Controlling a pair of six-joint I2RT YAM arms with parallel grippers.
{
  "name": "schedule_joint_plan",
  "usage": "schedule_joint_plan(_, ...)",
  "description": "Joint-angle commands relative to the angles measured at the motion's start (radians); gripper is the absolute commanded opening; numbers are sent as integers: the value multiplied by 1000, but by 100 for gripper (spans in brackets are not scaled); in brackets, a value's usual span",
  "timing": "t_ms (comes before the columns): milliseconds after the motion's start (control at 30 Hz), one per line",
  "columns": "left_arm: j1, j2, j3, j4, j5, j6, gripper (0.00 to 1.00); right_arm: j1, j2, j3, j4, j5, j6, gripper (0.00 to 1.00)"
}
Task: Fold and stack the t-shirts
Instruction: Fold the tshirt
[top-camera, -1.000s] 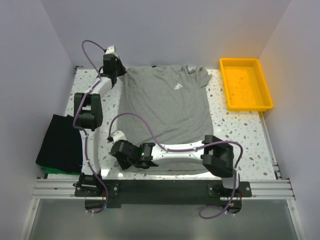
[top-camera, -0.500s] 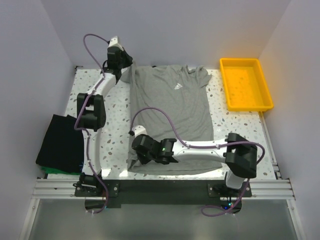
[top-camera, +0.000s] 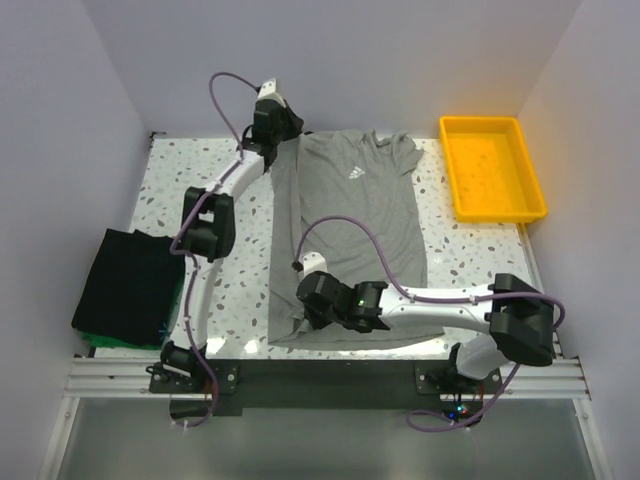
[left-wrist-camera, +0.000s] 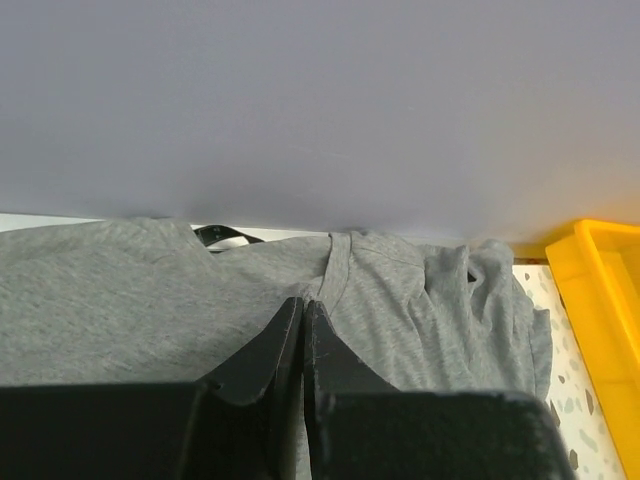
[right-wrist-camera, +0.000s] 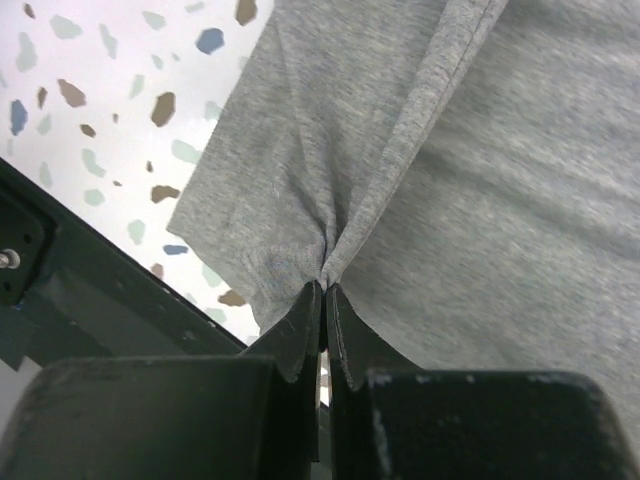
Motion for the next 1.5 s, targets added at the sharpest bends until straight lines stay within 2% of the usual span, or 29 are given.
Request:
schedule_joint_plan(0,-17,24,68,79,-23,-34,0,-6,-64,-49,23,58,32,0)
schedule_joint_plan(333,-76,84,143,114,-32,-54,0,-7,-149,-159,12,104,72,0)
schedule_joint_plan(700,-113,110,162,140,-32,-74,0,-7,-213,-259,20,116,119,0)
schedule_joint_plan(1467,-165,165,209,176,-32,-127,0,-4,-307,-369,26,115,174,0)
